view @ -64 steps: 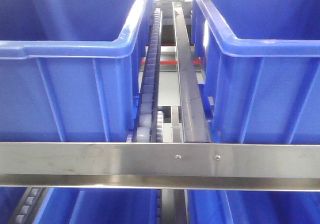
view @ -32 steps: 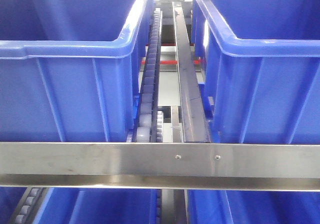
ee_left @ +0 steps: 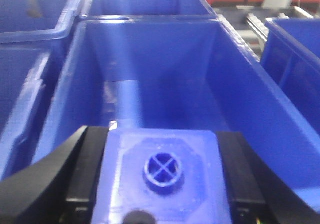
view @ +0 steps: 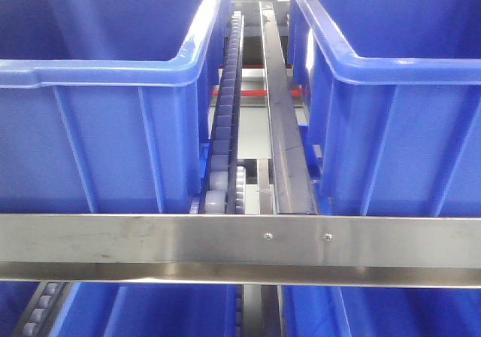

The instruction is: Pick and sort blue part to right shelf

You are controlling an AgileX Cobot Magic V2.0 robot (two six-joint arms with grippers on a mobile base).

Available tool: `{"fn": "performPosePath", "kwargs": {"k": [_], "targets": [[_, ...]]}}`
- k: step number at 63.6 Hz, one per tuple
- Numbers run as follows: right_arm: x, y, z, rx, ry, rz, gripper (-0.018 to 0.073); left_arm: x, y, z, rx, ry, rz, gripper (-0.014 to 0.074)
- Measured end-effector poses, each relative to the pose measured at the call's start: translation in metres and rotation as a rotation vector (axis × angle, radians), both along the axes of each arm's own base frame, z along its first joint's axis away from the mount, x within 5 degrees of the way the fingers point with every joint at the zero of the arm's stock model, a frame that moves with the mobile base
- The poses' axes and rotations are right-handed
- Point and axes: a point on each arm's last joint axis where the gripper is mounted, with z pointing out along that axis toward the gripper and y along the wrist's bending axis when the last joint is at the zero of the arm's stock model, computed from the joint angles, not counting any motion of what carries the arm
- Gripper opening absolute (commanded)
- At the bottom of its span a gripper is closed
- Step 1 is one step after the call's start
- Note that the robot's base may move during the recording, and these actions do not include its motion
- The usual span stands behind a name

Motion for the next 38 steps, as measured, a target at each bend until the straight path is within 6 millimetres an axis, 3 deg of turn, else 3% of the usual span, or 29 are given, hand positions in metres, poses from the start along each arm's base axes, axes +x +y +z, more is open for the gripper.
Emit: {"fn": "performPosePath", "kwargs": {"k": [9,16,28,38], "targets": [[0.033,0.000,0.000,0.000,0.071,0.000,0.0380,0.043,-0.014,0.017,0.007,0.002,-0.047,0.0241],[0.062,0.000,0.002,0.000,0.092,0.000,0.0380,0.084,-0.031,0.019,0.017,0.026,-0.081,0.0241],[0.106,0.000,-0.005,0.000,0.135,0.000,0.0380,0.156,-0.055,-0.011,0.043,0.115,-0.085,0.0241],[0.131,0.000,-0.025,0.000,0.197,0.000,0.0380,0.189,-0.064,-0.039,0.064,0.198,-0.081,0.0241]]}}
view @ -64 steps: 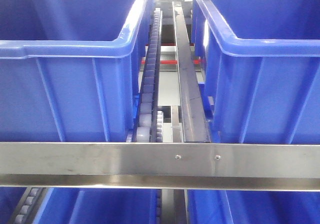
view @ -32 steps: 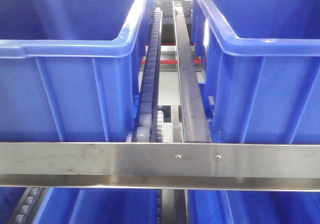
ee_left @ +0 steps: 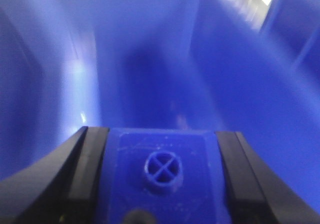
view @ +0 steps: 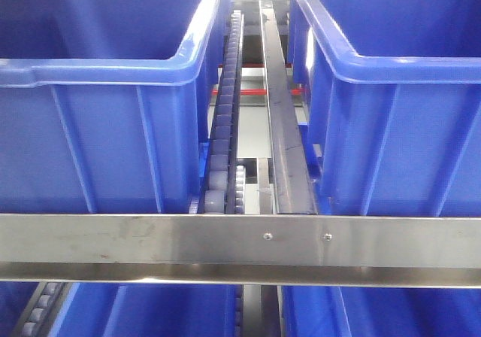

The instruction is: Pick and sort blue part to right shelf

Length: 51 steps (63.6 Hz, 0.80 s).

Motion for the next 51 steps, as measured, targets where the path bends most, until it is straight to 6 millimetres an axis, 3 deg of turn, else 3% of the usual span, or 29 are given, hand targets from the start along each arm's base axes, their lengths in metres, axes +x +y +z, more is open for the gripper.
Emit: {"fn": "performPosePath", "kwargs": {"k": [10,25,33,39,47,51], "targets": [[0.016,0.000,-0.016,0.000,0.038,0.000,0.0380,0.009,-0.002,-0.012,0.009,0.031,0.002,0.0241],[0.025,0.000,-0.029,0.000,0.079,0.000,0.0380,0.010,-0.002,-0.012,0.009,0.025,0.004,0.0248],[0.026,0.000,-0.029,0.000,0.075,0.000,0.0385,0.010,-0.002,-0.012,0.013,0.024,0.002,0.0330],[0.026,0.000,-0.029,0.000,0.075,0.000,0.0449,0.010,-0.002,-0.012,0.017,0.023,0.001,0.0450],[0.025,0.000,-0.029,0.000,0.082,0.000,0.0642,0.010,-0.002,-0.012,0.019,0.023,0.000,0.0551],[0.025,0.000,-0.029,0.000,0.083,0.000,0.0622,0.010,-0.002,-0.012,0.019,0.023,0.000,0.0551]]}}
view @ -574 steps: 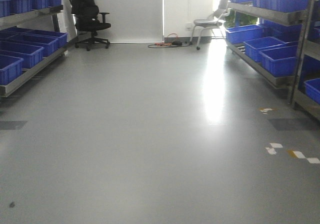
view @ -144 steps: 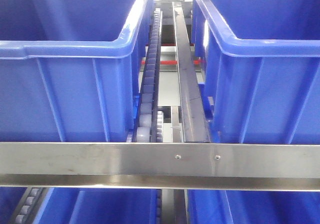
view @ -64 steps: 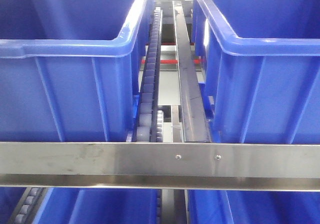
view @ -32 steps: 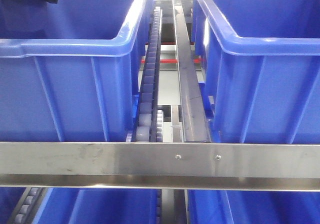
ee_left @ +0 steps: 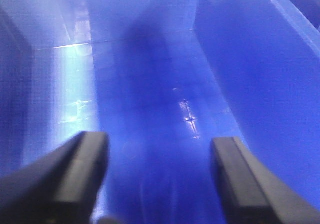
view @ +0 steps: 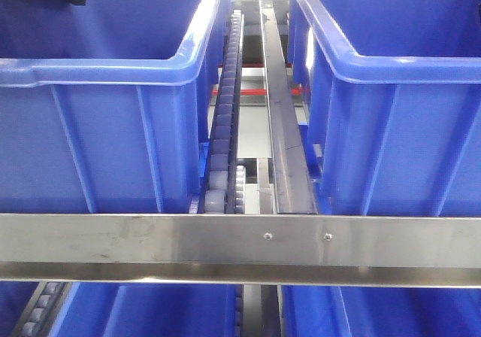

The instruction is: Pick and sort blue part to right shelf

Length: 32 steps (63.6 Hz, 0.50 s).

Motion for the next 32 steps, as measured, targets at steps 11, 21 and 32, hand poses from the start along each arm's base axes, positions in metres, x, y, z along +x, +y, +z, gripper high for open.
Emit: {"fn": "performPosePath", "kwargs": {"k": [11,21,32], "targets": [[-0.001,0.000,-0.001,0.000,0.018,0.000,0.0624,0.000,0.000,0.001,0.000,-0.002,-0.001,0.0535],[-0.004,0.000,0.003,0.000,0.006,0.000,0.0622,0.000,0.005,0.001,0.010,0.019,0.006,0.0400],[-0.016,0.000,0.019,0.000,-0.050,0.000,0.0460,-0.010,0.015,0.015,0.003,0.004,0.024,0.0137]]}}
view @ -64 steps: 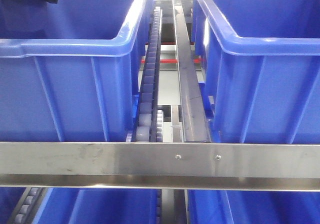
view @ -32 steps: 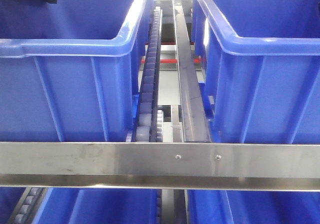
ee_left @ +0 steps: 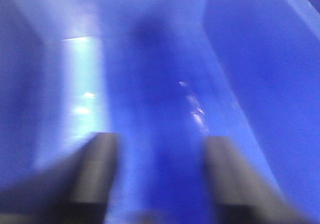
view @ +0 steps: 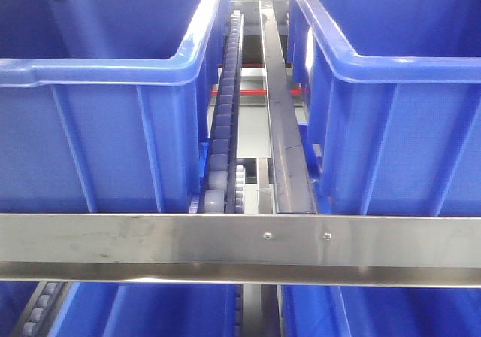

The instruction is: Pick and sort blue part to right shelf

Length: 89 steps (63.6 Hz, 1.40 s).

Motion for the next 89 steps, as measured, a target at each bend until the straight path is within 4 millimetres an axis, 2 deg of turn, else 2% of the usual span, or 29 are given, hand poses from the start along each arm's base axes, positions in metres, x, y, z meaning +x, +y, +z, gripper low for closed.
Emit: {"fn": "performPosePath", "kwargs": {"k": [2,10,13,18,33,45,51,59,74,89], "targets": [[-0.002,0.000,0.002,0.000,-0.004,0.000,0.0384,-0.003,0.001,0.004,-0.003,-0.012,0.002,0.0114],[-0.009,0.000,0.009,0.000,-0.022,0.000,0.0099,-0.011,0.004,0.017,-0.011,-0.054,0.004,0.0123],[-0.010,0.000,0.010,0.000,-0.028,0.000,0.0038,-0.012,0.004,0.019,-0.011,-0.061,0.003,0.0123],[-0.012,0.000,0.013,0.004,-0.043,-0.001,0.0055,-0.013,0.004,0.021,-0.013,-0.067,0.003,0.0123],[-0.019,0.000,0.018,0.167,-0.050,-0.048,0.0055,-0.017,0.007,0.023,-0.017,-0.065,0.007,0.0123],[-0.036,0.000,0.025,0.164,-0.094,-0.043,0.0055,-0.036,0.027,0.022,-0.056,-0.091,0.083,0.0123],[-0.051,0.000,0.023,0.162,-0.113,-0.041,0.0055,-0.053,0.042,0.020,-0.093,-0.121,0.146,0.0123],[-0.074,0.000,0.014,0.159,-0.144,-0.039,0.0055,-0.092,0.055,0.015,-0.116,-0.173,0.192,0.0123],[-0.119,0.000,-0.003,0.159,-0.227,-0.033,0.0055,-0.168,0.062,-0.011,-0.145,-0.274,0.192,0.0123],[-0.148,0.000,-0.013,0.161,-0.310,-0.027,0.0055,-0.214,0.065,-0.033,-0.168,-0.387,0.183,0.0123]]}}
